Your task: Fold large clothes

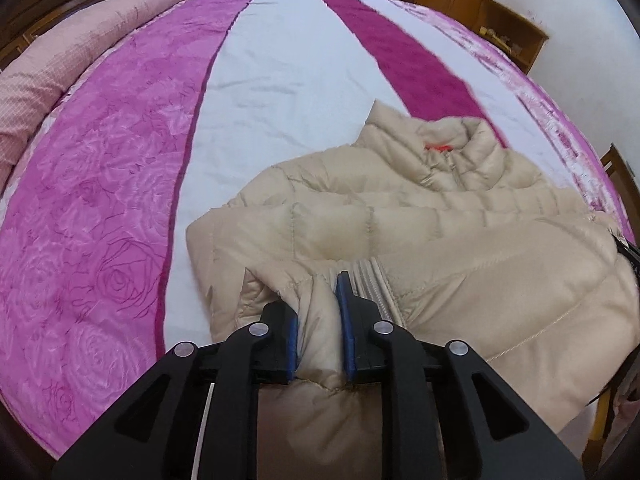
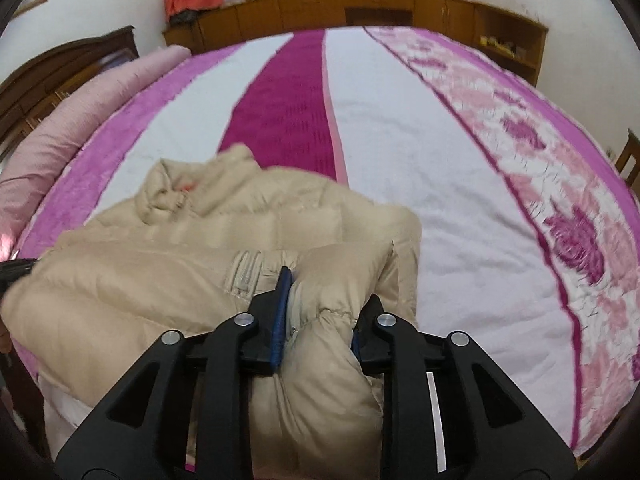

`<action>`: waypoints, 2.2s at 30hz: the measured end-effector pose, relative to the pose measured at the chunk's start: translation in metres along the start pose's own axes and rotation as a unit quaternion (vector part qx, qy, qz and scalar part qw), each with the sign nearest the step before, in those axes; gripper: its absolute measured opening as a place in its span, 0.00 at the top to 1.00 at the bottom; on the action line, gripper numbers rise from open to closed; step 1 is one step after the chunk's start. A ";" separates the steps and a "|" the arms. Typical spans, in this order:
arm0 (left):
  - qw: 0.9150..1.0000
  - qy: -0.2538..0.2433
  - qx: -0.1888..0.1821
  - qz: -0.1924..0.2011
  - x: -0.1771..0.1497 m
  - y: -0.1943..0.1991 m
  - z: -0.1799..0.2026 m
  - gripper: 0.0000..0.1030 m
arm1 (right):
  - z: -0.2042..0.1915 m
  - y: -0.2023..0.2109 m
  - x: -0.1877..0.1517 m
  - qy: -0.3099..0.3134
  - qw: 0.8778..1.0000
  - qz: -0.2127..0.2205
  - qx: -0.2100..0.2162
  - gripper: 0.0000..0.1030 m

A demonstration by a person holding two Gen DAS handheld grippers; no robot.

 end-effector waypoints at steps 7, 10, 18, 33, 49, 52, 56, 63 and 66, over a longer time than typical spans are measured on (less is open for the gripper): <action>1.000 0.016 -0.001 -0.004 -0.001 -0.020 0.003 0.78 | 0.008 -0.026 -0.009 -0.005 1.000 -0.013 0.001 0.74; 1.000 0.017 0.001 -0.003 0.000 -0.020 0.003 0.78 | 0.011 -0.031 -0.010 -0.017 1.000 -0.014 0.002 0.74; 0.999 0.033 -0.018 0.010 -0.003 0.019 -0.010 0.37 | 0.012 -0.033 -0.008 -0.032 0.999 -0.020 0.004 0.71; 0.997 0.032 0.014 0.062 -0.035 0.091 -0.052 0.27 | -0.001 0.063 0.010 -0.009 0.998 0.056 0.022 0.28; 0.998 0.034 -0.039 0.028 -0.087 0.080 -0.022 0.27 | 0.009 0.076 -0.057 -0.010 0.998 0.012 0.057 0.28; 0.997 0.040 -0.054 0.026 -0.084 0.070 -0.013 0.27 | 0.010 0.066 -0.057 -0.029 0.997 0.008 0.070 0.28; 0.996 0.048 -0.074 0.015 -0.078 0.061 -0.004 0.40 | 0.008 0.059 -0.051 -0.045 0.995 0.004 0.086 0.55; 0.995 0.063 -0.065 0.028 -0.048 0.066 -0.012 0.86 | 0.005 0.069 -0.015 -0.020 0.996 0.036 0.077 0.93; 0.996 0.063 -0.054 0.039 -0.025 0.069 -0.016 0.87 | 0.004 0.068 0.005 -0.016 0.996 0.046 0.074 0.93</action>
Point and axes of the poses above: each gripper's, at about its wrist camera, not at the fingertips, and y roughly against the way its jaws point, z to its right, x to its top, the point moved 10 cm from there along -y, roughly the way its jaws point, and after that the axes turned 13 degrees about x, right-handed, at the moved point
